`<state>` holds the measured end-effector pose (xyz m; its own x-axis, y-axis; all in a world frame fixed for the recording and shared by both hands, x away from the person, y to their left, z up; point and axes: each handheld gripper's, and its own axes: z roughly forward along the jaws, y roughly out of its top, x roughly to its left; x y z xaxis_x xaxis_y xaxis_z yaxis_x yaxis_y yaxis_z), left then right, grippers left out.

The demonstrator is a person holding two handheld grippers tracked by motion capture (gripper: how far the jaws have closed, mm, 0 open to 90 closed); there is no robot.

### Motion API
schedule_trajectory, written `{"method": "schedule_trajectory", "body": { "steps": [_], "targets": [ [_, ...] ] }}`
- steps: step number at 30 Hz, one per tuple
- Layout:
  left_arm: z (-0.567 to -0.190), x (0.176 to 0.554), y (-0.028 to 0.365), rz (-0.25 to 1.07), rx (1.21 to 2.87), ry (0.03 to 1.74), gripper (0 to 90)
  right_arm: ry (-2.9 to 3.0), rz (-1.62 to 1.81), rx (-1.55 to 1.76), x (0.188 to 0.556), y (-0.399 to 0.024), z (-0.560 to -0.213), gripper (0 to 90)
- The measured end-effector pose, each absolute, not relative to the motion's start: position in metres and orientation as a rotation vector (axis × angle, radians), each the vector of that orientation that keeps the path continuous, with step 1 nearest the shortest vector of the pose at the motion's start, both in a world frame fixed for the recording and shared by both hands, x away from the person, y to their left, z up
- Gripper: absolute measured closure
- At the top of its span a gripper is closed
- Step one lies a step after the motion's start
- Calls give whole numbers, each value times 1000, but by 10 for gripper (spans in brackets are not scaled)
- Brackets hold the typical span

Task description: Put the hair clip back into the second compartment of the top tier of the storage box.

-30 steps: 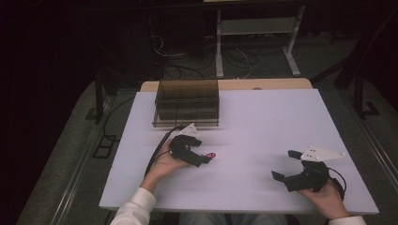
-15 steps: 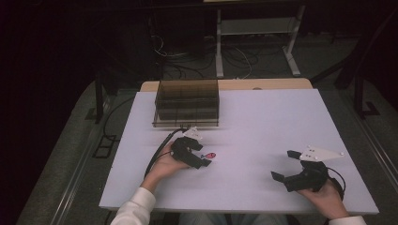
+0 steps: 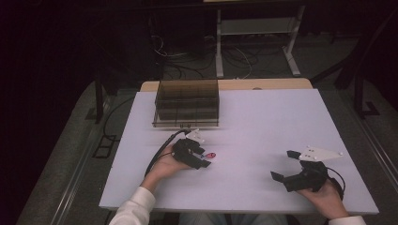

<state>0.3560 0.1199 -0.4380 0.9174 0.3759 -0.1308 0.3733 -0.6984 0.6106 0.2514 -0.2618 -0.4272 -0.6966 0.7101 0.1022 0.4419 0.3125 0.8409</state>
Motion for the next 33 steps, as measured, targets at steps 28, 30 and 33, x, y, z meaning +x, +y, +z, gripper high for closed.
{"method": "schedule_trajectory", "body": {
  "steps": [28, 30, 33],
  "targets": [
    [-436, 353, 120, 122, 2459, 482, 736, 2299, 1329, 1038, 252, -261, -427, 0],
    [-437, 354, 120, 111, 2450, 489, 736, 2299, 1331, 1037, 252, -261, -427, 0],
    [-437, 355, 121, 91, 2445, 494, 737, 2297, 1333, 1037, 252, -262, -427, 0]
  ]
}}
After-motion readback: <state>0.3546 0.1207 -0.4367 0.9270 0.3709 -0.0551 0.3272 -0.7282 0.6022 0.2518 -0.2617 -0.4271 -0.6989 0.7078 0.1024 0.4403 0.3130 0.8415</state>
